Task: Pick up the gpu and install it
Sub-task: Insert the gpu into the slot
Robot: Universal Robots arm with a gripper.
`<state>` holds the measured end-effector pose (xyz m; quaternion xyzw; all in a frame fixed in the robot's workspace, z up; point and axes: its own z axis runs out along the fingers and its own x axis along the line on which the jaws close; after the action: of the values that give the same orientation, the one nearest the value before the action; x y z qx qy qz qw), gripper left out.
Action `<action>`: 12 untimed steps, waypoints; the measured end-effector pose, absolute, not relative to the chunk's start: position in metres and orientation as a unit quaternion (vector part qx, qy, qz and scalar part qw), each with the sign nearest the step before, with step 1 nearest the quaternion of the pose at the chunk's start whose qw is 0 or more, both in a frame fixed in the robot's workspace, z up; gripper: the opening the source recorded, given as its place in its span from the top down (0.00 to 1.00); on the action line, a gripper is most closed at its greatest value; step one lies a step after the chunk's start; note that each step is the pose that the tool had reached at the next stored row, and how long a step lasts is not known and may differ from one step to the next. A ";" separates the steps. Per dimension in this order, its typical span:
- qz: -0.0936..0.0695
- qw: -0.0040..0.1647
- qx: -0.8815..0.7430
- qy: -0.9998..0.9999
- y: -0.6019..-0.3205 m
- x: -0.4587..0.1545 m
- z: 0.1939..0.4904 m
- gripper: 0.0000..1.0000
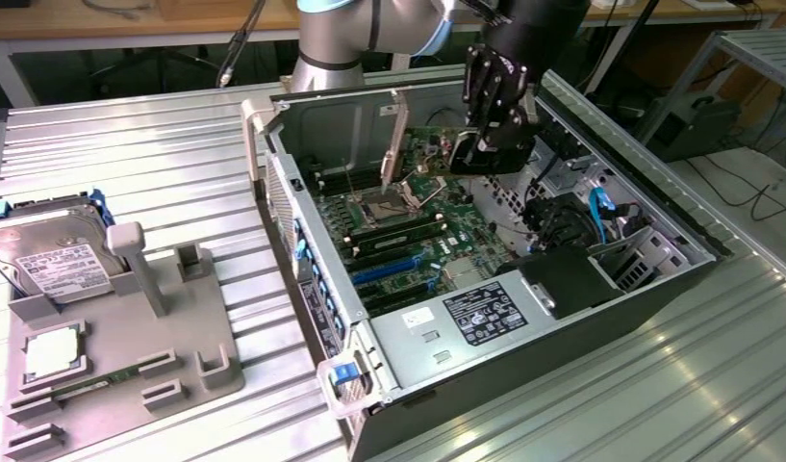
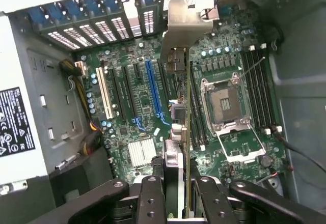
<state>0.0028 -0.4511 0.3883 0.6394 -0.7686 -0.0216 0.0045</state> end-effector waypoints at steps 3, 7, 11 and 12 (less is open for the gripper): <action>-0.021 0.004 0.654 -0.756 -0.451 0.003 0.386 0.72; -0.017 0.000 0.663 -0.748 -0.451 0.003 0.383 0.72; -0.015 -0.001 0.675 -0.738 -0.451 0.003 0.378 0.72; -0.015 0.000 0.682 -0.732 -0.451 0.003 0.376 0.72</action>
<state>0.0027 -0.4506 0.3762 0.6816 -0.7316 -0.0154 -0.0005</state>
